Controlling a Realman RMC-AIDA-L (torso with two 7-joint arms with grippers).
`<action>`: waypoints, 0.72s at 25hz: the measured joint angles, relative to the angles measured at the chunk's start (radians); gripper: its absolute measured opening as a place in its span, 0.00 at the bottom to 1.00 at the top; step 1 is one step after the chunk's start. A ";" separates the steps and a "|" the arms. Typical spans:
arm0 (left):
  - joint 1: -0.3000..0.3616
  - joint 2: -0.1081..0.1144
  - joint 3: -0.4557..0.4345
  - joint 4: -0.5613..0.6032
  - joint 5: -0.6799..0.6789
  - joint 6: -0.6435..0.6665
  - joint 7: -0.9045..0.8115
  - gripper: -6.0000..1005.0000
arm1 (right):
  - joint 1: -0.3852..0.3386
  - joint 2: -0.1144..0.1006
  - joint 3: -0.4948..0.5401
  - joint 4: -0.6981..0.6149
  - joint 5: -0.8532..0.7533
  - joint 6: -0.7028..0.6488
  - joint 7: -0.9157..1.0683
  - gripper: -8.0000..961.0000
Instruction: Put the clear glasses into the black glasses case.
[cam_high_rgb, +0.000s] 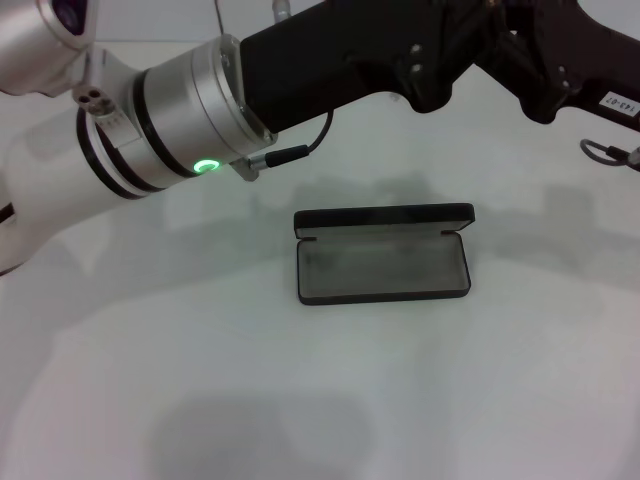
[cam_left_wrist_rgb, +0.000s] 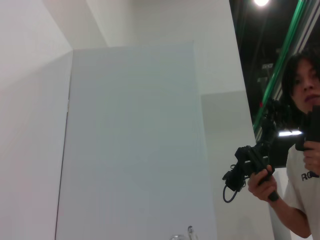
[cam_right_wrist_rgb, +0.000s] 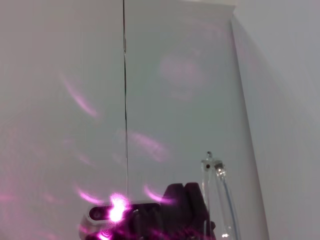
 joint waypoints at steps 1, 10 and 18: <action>0.000 0.000 0.000 -0.001 0.000 0.000 0.000 0.09 | 0.000 0.001 0.002 0.000 0.000 0.000 -0.001 0.06; -0.003 0.010 -0.008 -0.008 0.035 0.019 -0.001 0.09 | -0.021 0.001 0.032 0.000 0.028 0.011 -0.013 0.06; 0.065 0.041 -0.199 -0.007 0.160 0.150 -0.044 0.09 | -0.040 -0.016 0.068 -0.036 0.010 0.023 0.012 0.06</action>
